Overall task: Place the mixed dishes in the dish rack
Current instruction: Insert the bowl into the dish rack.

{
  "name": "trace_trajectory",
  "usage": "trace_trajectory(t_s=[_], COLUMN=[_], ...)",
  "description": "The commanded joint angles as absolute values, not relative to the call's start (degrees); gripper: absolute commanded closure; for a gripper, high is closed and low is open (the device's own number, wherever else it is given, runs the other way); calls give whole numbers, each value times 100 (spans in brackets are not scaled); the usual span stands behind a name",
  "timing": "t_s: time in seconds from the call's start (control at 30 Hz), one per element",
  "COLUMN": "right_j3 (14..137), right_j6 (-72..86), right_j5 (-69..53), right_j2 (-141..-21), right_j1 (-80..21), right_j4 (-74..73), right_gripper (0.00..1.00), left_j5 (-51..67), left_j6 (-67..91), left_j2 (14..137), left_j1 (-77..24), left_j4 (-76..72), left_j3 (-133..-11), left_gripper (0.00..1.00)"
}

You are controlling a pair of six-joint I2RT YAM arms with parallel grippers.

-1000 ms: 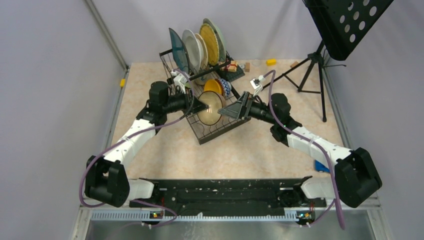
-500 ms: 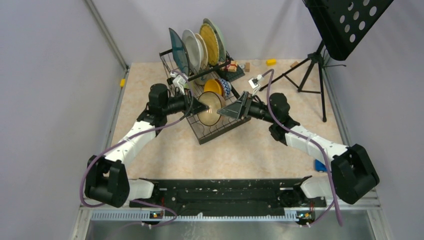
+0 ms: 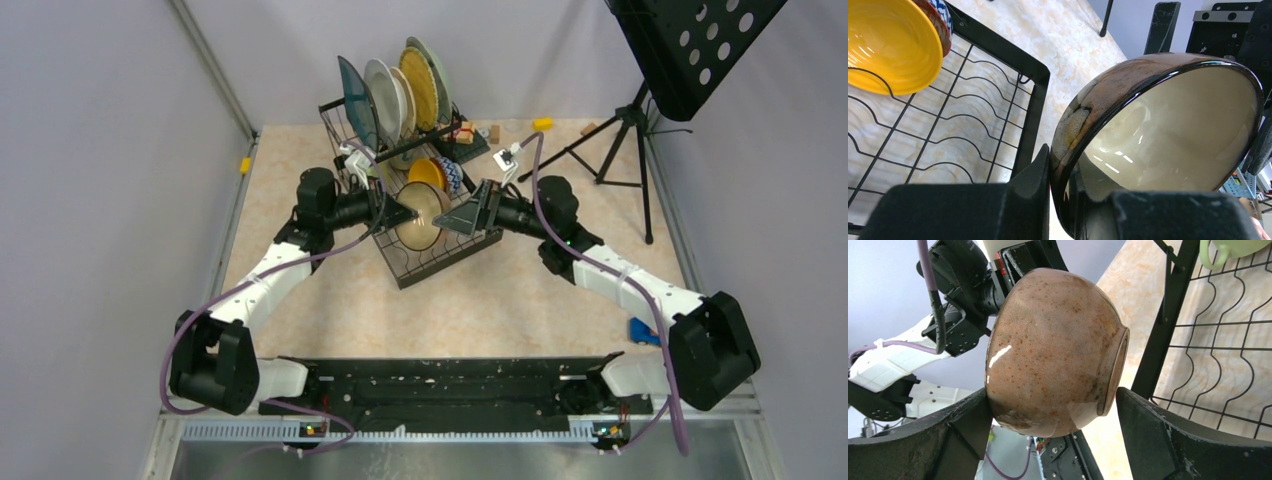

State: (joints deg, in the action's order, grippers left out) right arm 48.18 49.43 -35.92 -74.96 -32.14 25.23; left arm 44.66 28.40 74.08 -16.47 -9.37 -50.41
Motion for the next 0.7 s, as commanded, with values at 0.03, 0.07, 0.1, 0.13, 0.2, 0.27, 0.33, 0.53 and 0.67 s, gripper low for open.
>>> trace_trajectory(t_s=[0.03, 0.07, 0.1, 0.13, 0.2, 0.27, 0.33, 0.53, 0.67], right_j3=[5121, 5124, 5138, 5152, 5205, 5225, 5247, 5250, 5175], right_j6=[4411, 4402, 4406, 4411, 4401, 4408, 4489, 4778, 4788], right_j5=[-3064, -3041, -3015, -2988, -2954, -2966, -3023, -3146, -3099], right_j2=[-7493, -7501, -7512, -7532, -7586, -7620, -7664, -7799, -7749], right_j1=[-3251, -3259, -3265, -3269, -3290, -3324, -3347, -3404, -3419], right_j4=[1825, 1813, 1786, 1747, 1669, 1705, 1790, 2221, 2357], right_gripper=[8, 8, 8, 8, 7, 7, 6, 5, 8], left_j5=[5075, 5091, 5111, 5121, 5124, 5117, 5121, 5135, 5058], left_j6=[3025, 3023, 3030, 3032, 3030, 3081, 3129, 3138, 3121], left_j2=[7196, 7201, 7205, 7214, 7212, 7215, 7225, 7265, 7255], left_j1=[-1727, -1731, -1731, -1744, -1766, -1782, -1799, -1819, -1819], left_j4=[-1641, -1645, -1644, -1650, -1668, -1743, -1833, -1902, -1878], left_j3=[-5264, -5269, -5277, -5288, -5278, -5261, -5235, -5206, -5171], left_gripper=[100, 100, 100, 100, 100, 100, 100, 100, 100])
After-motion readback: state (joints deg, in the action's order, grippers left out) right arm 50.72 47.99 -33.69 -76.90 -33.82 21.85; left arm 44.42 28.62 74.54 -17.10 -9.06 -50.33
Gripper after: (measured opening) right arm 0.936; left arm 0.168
